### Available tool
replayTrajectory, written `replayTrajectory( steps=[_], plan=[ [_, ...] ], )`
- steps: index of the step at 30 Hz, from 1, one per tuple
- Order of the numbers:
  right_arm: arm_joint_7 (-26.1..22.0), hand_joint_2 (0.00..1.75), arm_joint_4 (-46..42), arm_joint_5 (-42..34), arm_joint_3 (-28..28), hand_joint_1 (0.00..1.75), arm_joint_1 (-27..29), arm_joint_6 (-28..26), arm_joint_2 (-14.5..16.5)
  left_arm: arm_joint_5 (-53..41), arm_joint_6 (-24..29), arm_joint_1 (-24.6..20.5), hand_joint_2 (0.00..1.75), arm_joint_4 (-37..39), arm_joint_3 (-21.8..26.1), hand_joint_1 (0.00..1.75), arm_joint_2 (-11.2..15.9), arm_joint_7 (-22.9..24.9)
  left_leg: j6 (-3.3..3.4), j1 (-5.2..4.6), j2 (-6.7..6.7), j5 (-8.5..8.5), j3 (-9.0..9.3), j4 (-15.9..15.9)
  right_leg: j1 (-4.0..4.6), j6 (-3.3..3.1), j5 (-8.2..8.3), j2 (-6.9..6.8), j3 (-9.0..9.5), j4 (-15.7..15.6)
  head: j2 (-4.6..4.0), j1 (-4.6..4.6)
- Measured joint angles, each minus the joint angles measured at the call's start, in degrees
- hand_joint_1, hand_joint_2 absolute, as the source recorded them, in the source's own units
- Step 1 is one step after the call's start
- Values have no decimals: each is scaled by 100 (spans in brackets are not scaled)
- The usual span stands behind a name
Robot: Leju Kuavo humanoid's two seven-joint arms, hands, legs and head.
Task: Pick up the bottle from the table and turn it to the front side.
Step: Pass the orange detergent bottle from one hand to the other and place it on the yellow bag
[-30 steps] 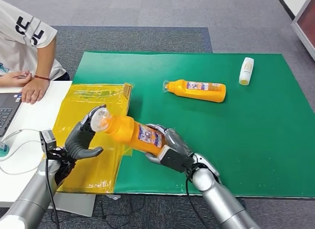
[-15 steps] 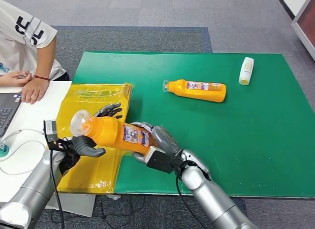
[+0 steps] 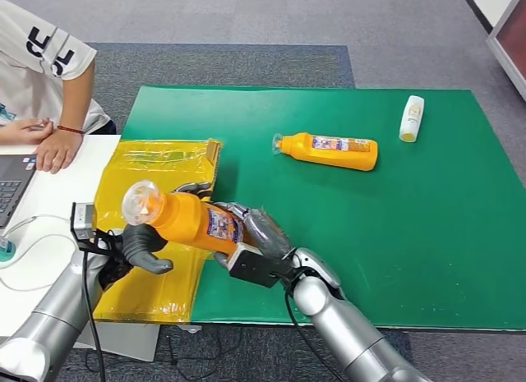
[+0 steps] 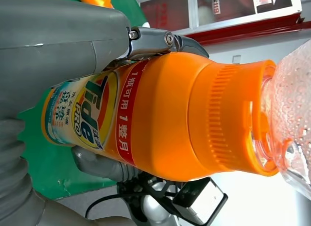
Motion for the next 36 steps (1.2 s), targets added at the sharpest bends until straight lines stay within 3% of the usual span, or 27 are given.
replayTrajectory(
  steps=[6,16,36],
  plan=[
    [19,175,15,118,28,175,8,-111,3,-36,221,-1,175,0,-48,0,22,0,0,0,0,0,0,0,0,0,0,0,-1,0,0,1],
    [37,175,-103,649,40,175,266,-733,30,-129,827,-21,175,86,-114,0,25,0,0,0,0,0,0,0,0,-1,0,1,-2,0,0,0],
    [61,175,-138,922,71,175,367,-837,91,-157,758,-212,175,295,-274,0,2,0,0,1,0,0,0,0,0,-1,0,0,-3,0,0,0]
  ],
)
